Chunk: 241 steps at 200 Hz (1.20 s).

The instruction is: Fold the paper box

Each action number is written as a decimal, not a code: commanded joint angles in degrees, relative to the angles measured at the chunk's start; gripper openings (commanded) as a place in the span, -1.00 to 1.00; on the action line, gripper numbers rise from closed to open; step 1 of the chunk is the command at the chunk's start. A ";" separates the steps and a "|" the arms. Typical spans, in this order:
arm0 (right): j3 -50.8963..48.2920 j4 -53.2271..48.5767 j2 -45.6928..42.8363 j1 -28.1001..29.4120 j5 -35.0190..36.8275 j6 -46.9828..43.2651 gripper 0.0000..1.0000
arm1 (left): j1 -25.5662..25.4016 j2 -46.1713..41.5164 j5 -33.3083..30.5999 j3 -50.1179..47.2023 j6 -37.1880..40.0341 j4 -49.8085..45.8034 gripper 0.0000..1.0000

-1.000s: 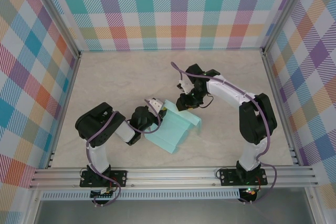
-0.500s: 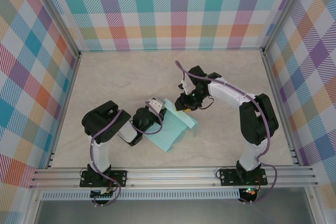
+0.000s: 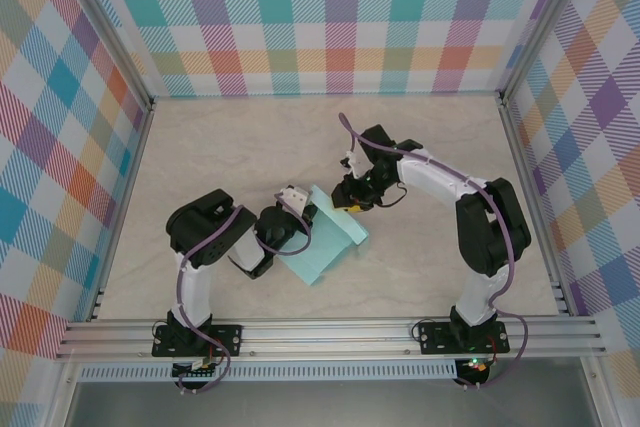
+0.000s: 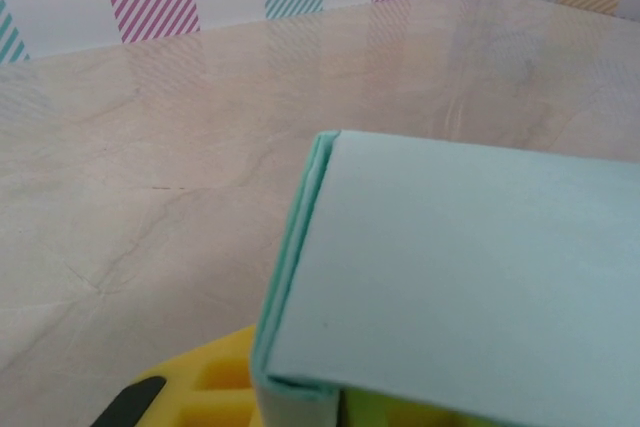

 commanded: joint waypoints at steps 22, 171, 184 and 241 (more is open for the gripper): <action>-1.32 -0.83 1.41 2.17 -5.63 0.73 -0.28 | -0.36 3.03 -2.05 0.98 -5.07 -3.31 -0.65; -1.29 -1.92 -0.14 0.68 -0.83 -0.68 -0.29 | 1.79 -2.62 2.09 -1.40 -4.96 -5.67 -0.11; -0.93 -2.15 -0.14 0.59 -0.91 -0.88 -0.29 | 2.52 -3.39 3.08 -1.82 -5.65 -5.42 -0.06; 0.26 -3.73 0.14 0.42 0.28 -2.40 -0.29 | 6.12 -5.91 9.78 -3.55 -5.89 -2.95 0.09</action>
